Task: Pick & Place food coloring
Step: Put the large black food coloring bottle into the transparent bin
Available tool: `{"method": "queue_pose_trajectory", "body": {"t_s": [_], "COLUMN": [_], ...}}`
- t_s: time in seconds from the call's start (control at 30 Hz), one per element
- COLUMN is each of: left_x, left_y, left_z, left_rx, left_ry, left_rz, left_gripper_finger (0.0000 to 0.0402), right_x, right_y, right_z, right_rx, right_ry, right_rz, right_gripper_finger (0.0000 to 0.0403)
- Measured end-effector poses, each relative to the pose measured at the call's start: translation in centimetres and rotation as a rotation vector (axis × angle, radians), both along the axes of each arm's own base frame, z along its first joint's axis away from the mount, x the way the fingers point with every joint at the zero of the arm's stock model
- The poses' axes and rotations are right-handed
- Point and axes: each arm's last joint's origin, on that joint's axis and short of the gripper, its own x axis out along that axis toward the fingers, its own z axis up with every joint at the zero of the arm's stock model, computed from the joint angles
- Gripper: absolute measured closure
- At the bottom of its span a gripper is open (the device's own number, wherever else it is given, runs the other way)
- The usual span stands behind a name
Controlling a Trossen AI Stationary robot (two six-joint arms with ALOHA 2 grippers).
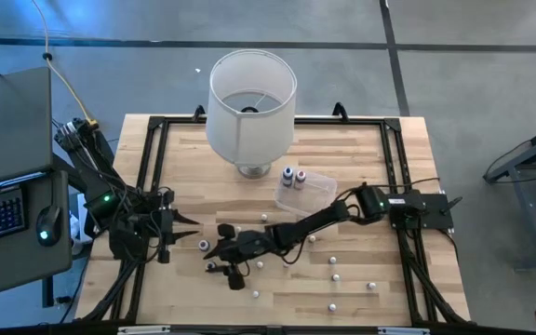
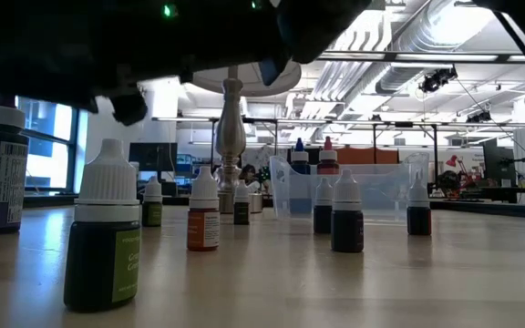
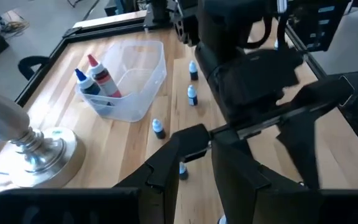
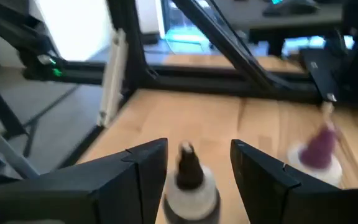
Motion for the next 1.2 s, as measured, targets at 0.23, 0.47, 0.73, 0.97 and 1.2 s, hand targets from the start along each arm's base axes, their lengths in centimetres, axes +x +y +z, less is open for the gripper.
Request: {"method": "queue_pose_trajectory", "body": {"t_s": [0.23,0.47,0.73,0.97,1.2], "left_x": [0.0,0.0,0.0,0.0,0.1], "left_y": [0.0,0.0,0.0,0.0,-0.1], "left_z": [0.0,0.0,0.0,0.0,0.3], "left_rx": [0.024,0.045,0.045,0.042,0.021], "left_ry": [0.001,0.001,0.0,0.002,-0.029], "left_rz": [-0.011,-0.016,-0.016,-0.019,0.001], "left_gripper_finger": [0.0309,0.0309,0.0309,0.0309,0.0309], "right_x": [-0.1,-0.1,-0.7,-4.3,-13.3], "right_y": [-0.1,-0.2,-0.6,-2.0,-2.0], "right_z": [-0.3,-0.1,2.7,9.8,17.8], "right_rx": [0.003,-0.015,0.037,-0.122,-0.386], "right_ry": [0.054,0.031,0.062,0.217,0.352], "right_rz": [0.006,0.01,-0.052,-0.244,-0.642], "right_gripper_finger": [0.0283,0.0348,0.0365,0.0365,0.0365]}}
